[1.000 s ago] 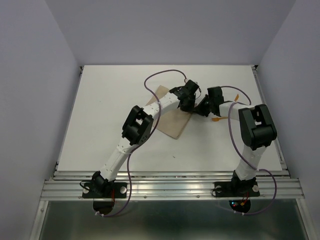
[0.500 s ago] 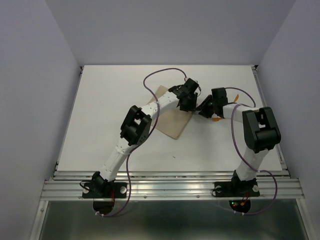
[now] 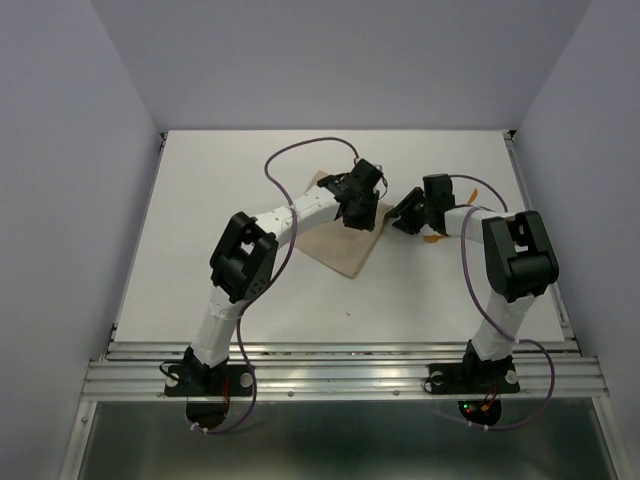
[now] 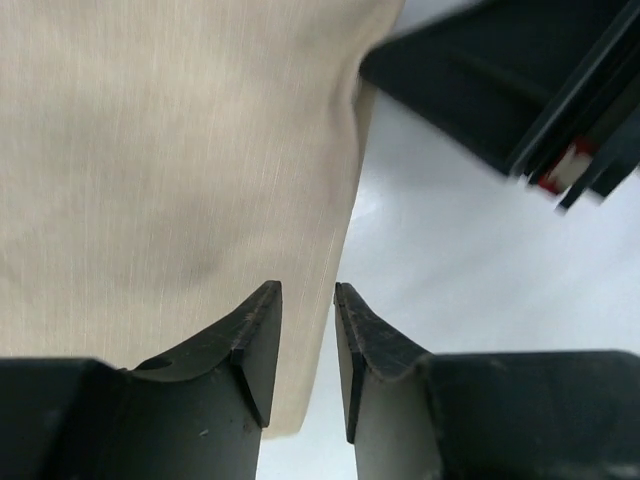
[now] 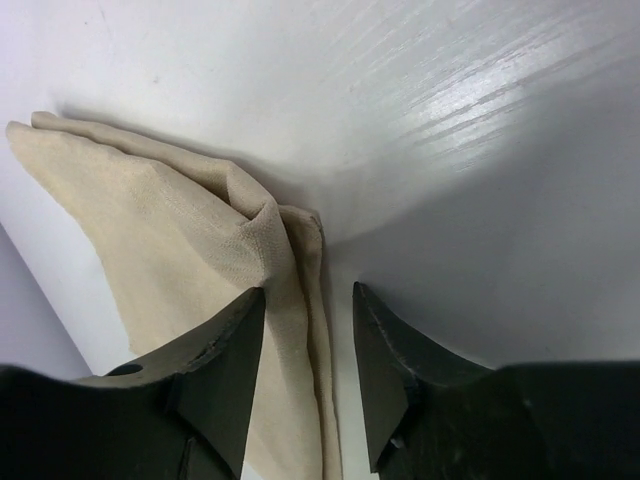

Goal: Fold the napkin into a case and place the utensils inside
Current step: Smooth out the lower triangle-folded napkin at the center of the board.

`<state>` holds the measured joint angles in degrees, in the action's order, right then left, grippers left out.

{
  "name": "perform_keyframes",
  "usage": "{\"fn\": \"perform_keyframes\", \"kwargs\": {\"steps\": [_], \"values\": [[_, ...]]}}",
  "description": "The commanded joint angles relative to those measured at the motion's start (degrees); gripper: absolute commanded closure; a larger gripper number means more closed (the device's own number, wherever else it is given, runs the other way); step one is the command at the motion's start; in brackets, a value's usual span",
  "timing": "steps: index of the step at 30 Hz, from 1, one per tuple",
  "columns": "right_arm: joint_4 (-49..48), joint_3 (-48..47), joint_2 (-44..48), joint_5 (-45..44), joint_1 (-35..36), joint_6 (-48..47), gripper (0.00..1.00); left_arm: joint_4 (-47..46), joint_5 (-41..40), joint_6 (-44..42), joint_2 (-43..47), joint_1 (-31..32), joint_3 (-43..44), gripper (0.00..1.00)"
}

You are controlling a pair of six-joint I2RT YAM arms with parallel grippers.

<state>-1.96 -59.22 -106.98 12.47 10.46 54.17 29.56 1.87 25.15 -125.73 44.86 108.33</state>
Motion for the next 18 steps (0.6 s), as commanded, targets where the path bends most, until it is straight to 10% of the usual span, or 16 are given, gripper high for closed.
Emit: {"fn": "perform_keyframes", "kwargs": {"steps": [1, 6, 10, 18], "values": [[-2.6, -1.7, -2.0, 2.6, -0.4, 1.0, 0.55, -3.6, 2.9, -0.2, 7.9, 0.3, -9.6, 0.62], [-3.3, -1.6, -2.6, 3.3, -0.4, 1.6, 0.61, -8.1, 5.1, 2.7, 12.8, 1.0, -22.0, 0.78], [-4.4, 0.4, -0.4, 2.1, -0.4, 1.9, 0.46, -10.9, 7.0, 3.4, 12.5, 1.2, -25.5, 0.92], [-3.9, -0.6, -2.5, 2.8, -0.4, -0.1, 0.41, -12.1, 6.6, 3.4, 13.0, 2.2, -28.4, 1.00]]}}
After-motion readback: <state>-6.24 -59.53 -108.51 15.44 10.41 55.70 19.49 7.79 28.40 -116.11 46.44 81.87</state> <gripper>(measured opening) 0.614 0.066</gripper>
